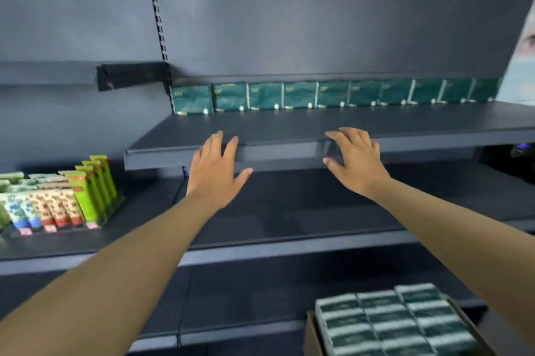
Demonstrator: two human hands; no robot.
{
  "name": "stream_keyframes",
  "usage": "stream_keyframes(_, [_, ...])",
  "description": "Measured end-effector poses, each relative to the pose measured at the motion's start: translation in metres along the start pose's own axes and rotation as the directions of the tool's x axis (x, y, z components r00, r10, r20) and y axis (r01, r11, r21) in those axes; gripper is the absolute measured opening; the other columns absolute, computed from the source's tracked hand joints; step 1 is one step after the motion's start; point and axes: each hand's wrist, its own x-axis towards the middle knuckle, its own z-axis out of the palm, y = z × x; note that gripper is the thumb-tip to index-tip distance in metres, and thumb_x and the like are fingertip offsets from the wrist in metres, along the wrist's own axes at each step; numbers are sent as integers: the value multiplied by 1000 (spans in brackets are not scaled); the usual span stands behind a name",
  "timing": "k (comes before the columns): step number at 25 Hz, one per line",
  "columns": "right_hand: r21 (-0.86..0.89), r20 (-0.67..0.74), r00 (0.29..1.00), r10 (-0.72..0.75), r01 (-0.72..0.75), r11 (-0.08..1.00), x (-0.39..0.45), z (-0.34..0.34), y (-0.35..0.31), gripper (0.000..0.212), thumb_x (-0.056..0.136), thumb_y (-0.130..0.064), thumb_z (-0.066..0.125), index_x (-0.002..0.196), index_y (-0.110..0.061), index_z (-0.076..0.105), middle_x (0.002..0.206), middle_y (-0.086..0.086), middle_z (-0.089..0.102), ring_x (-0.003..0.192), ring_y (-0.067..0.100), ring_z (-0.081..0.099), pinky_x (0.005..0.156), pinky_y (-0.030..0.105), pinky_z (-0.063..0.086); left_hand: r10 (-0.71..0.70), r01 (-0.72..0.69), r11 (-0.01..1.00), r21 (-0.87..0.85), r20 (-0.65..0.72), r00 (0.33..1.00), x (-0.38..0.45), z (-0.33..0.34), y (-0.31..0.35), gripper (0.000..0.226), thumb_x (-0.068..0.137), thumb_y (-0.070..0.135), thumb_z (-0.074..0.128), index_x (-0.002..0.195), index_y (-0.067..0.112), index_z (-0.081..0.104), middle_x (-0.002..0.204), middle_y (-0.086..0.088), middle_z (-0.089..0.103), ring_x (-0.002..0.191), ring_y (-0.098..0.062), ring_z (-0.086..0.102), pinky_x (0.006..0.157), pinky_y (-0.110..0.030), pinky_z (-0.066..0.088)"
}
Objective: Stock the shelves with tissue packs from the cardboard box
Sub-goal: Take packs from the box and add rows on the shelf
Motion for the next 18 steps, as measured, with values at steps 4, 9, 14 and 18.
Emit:
stream_keyframes(4, [6, 99, 994, 39, -39, 999, -95, 14, 53, 54, 91, -34, 55, 141, -23, 35, 145, 3, 31, 136, 21, 19, 108, 43, 20, 102, -91, 994, -63, 194, 976, -78, 37, 76, 73, 95, 55, 36, 152, 18, 10, 158, -13, 1, 145, -27, 4, 116, -37, 10])
stream_keyframes(9, [29, 409, 911, 48, -66, 997, -193, 67, 126, 55, 94, -37, 50, 144, -28, 28, 147, -1, 26, 136, 20, 16, 107, 40, 22, 173, -102, 981, -163, 511, 842, -162, 115, 158, 74, 96, 56, 35, 152, 21, 1, 158, -10, -6, 146, -26, -1, 117, -38, 8])
stream_keyframes(14, [142, 651, 757, -56, -48, 989, -285, 138, 203, 48, 95, -34, 51, 140, -28, 36, 143, -3, 38, 135, 19, 27, 108, 36, 29, 188, -45, 975, -216, 704, 685, -240, 204, 237, 73, 96, 58, 30, 152, 23, 0, 159, -9, -7, 146, -25, 0, 118, -38, 8])
stream_keyframes(18, [206, 722, 682, -116, -52, 977, -329, 176, 250, 46, 93, -31, 56, 136, -28, 44, 135, -4, 44, 130, 16, 34, 107, 33, 30, 208, -65, 974, -217, 737, 643, -268, 253, 285, 72, 95, 61, 13, 152, 21, -4, 159, -7, -11, 146, -23, -5, 118, -39, 1])
